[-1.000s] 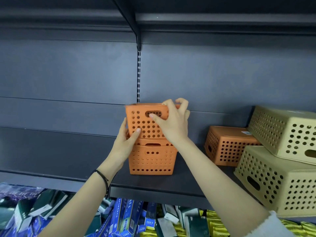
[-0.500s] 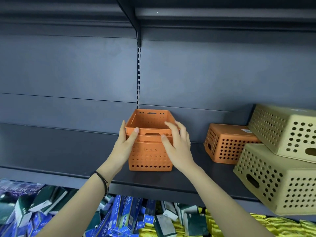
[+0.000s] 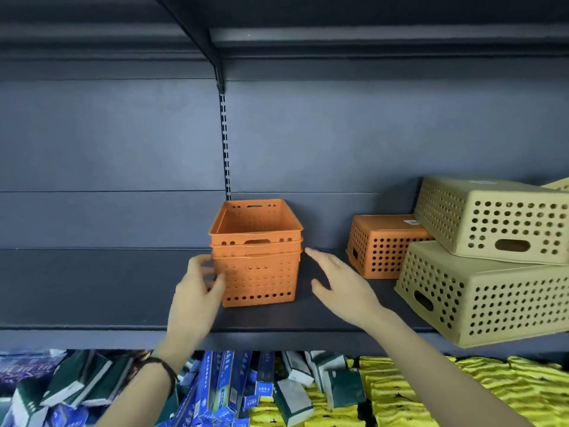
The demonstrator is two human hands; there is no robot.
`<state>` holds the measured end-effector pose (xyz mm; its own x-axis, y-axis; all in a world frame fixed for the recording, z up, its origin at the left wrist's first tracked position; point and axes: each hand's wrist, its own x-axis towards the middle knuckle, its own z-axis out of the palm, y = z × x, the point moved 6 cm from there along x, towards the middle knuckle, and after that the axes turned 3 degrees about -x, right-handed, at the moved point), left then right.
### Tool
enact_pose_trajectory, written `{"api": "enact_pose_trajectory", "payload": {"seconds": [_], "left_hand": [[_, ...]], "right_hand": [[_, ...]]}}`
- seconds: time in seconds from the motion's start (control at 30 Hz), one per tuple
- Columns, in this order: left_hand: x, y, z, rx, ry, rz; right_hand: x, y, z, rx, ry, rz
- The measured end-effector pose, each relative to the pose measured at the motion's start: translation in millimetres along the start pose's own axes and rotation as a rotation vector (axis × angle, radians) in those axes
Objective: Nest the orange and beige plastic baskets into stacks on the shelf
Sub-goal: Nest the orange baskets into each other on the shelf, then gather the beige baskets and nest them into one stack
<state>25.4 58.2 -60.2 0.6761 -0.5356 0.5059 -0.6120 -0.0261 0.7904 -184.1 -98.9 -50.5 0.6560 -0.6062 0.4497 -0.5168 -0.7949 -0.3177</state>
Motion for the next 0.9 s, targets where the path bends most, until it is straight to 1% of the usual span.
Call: {"api": "enact_pose_trajectory", "payload": {"seconds": [0.07,0.13,0.2,0.27,0.37,0.53,0.6,0.67,0.8,0.9], "left_hand": [[-11.5,5.1,1.3,0.351,0.016,0.147],[-19.9,17.4,11.7,0.602,-0.005,0.36],[-26.6,32.6,29.5,0.756,-0.113,0.497],[-29.1,48.4,49.3,0.846,-0.202,0.573],[-36.6,83.2,78.8,0.936,-0.256,0.656],[-47.5,143.0,136.4,0.932,-0.239,0.765],[-54.2,168.5,161.8,0.91,-0.231,0.808],[-60.5,194.5,186.8,0.86,-0.246,0.811],[-72.2,235.7,228.8,0.652,-0.232,0.737],[-74.3,252.4,258.4,0.445,-0.288,0.58]], "right_hand": [[-11.1,13.3,-2.6,-0.189,-0.025,0.025],[-20.7,22.3,-5.7,-0.289,-0.047,0.03],[-27.5,27.8,-13.0,-0.347,-0.033,0.013],[-33.0,33.4,-24.0,-0.385,0.002,-0.009],[-41.3,45.6,-45.3,-0.427,0.047,-0.046],[-58.9,81.0,-104.9,-0.478,0.242,-0.126],[-67.4,103.3,-129.3,-0.471,0.275,-0.126],[-77.5,128.1,-151.8,-0.436,0.315,-0.12],[-99.6,175.3,-194.1,-0.35,0.508,-0.13],[-110.6,212.4,-219.1,-0.325,0.641,-0.065]]}}
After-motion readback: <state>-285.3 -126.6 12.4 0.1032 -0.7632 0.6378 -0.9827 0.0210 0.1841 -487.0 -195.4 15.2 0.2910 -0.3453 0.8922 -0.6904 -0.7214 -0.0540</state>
